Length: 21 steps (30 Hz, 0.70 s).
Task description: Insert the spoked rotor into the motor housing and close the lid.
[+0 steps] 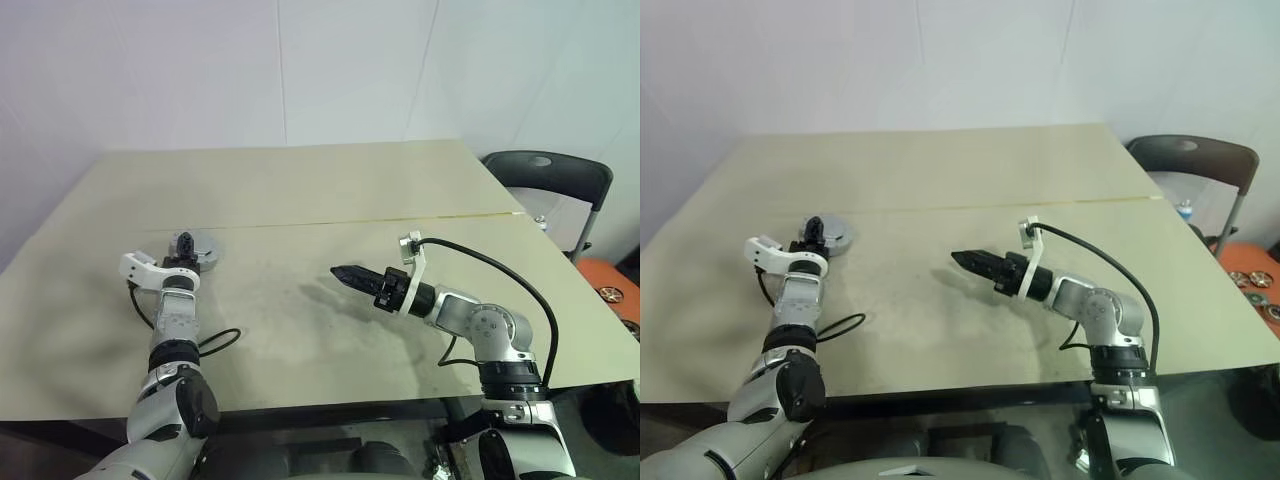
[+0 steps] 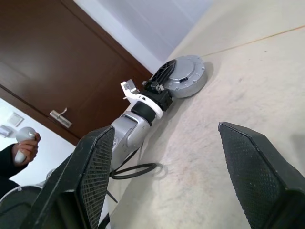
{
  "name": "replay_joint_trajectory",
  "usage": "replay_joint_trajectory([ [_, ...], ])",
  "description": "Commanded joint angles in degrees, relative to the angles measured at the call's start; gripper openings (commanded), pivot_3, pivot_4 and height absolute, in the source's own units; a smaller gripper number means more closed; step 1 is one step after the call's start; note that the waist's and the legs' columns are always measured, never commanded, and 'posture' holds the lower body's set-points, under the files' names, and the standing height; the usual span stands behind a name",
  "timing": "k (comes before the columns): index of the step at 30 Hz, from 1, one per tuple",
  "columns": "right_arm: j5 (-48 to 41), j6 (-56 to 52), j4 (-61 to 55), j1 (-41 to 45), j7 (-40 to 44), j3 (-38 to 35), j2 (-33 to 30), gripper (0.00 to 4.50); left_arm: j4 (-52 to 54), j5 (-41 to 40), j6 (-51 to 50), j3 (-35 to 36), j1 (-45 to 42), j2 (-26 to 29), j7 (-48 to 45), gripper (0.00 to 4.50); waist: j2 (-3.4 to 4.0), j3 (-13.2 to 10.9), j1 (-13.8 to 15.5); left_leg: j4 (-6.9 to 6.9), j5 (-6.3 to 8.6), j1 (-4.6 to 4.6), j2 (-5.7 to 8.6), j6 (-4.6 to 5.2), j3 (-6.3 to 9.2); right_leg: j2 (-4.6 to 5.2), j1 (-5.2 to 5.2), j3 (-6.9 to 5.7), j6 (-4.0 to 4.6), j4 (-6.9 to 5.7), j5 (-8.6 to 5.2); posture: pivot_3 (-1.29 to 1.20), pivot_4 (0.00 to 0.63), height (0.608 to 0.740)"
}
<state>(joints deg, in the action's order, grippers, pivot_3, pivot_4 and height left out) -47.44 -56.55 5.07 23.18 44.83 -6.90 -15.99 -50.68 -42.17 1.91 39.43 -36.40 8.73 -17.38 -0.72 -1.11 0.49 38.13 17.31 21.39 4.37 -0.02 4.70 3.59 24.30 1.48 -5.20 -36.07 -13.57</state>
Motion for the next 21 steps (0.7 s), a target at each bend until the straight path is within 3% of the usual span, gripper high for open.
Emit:
replay_joint_trajectory([
  [1,0.4,1.18,0.03,1.13,1.17,0.44,-0.41,3.62,0.61,1.42,4.03,0.07,-1.37,1.97,0.45,2.23,0.0,0.0,-0.17,0.0,0.0,-0.02,-0.03,0.0,0.0,-0.02,0.01,0.0,0.0,-0.03,0.0,0.0,0.0,0.74],
  [6,1.67,1.82,0.79,0.8,1.85,1.1,-0.5,3.66,0.3,3.8,8.77,-0.23,-0.63,2.2,3.99,3.81,-0.01,0.0,-0.18,0.0,-0.05,-0.05,-0.09,-0.08,0.0,-0.07,0.02,0.0,0.06,-0.11,0.04,0.0,0.0,0.74],
  [8,1.98,2.03,1.21,0.83,2.1,1.21,-0.59,3.66,-1.46,7.33,13.52,-0.47,-0.39,3.47,10.31,4.46,-0.02,0.01,-0.01,0.0,-0.06,-0.05,-0.08,-0.09,0.0,-0.06,0.02,0.0,0.06,-0.11,0.04,0.0,0.0,0.74],
  [13,2.54,2.22,1.6,0.83,2.56,1.49,-0.81,3.66,-3.18,14.54,20.46,-2.5,0.27,6.35,19.84,4.49,-0.05,0.03,0.24,0.0,-0.05,-0.05,-0.07,-0.09,0.0,-0.05,0.02,0.0,0.06,-0.1,0.05,0.0,0.0,0.74],
  [15,3.03,2.69,1.67,0.82,2.41,1.49,-0.76,3.66,-1.21,16.73,20.81,-5.73,-0.17,6.58,15.32,4.49,-0.09,0.06,0.52,0.0,-0.05,-0.05,-0.05,-0.09,0.0,-0.05,0.02,-0.02,0.06,-0.1,0.05,0.0,0.0,0.74],
  [21,10.44,11.49,3.01,2.3,-2.77,3.01,1.49,3.66,11.98,19.65,13.32,-23.64,4.22,4.01,-14.87,4.49,-0.08,0.11,0.91,0.04,-0.06,-0.05,0.03,-0.06,-0.02,0.02,-0.07,-0.09,0.09,-0.08,0.06,0.0,0.0,0.74],
])
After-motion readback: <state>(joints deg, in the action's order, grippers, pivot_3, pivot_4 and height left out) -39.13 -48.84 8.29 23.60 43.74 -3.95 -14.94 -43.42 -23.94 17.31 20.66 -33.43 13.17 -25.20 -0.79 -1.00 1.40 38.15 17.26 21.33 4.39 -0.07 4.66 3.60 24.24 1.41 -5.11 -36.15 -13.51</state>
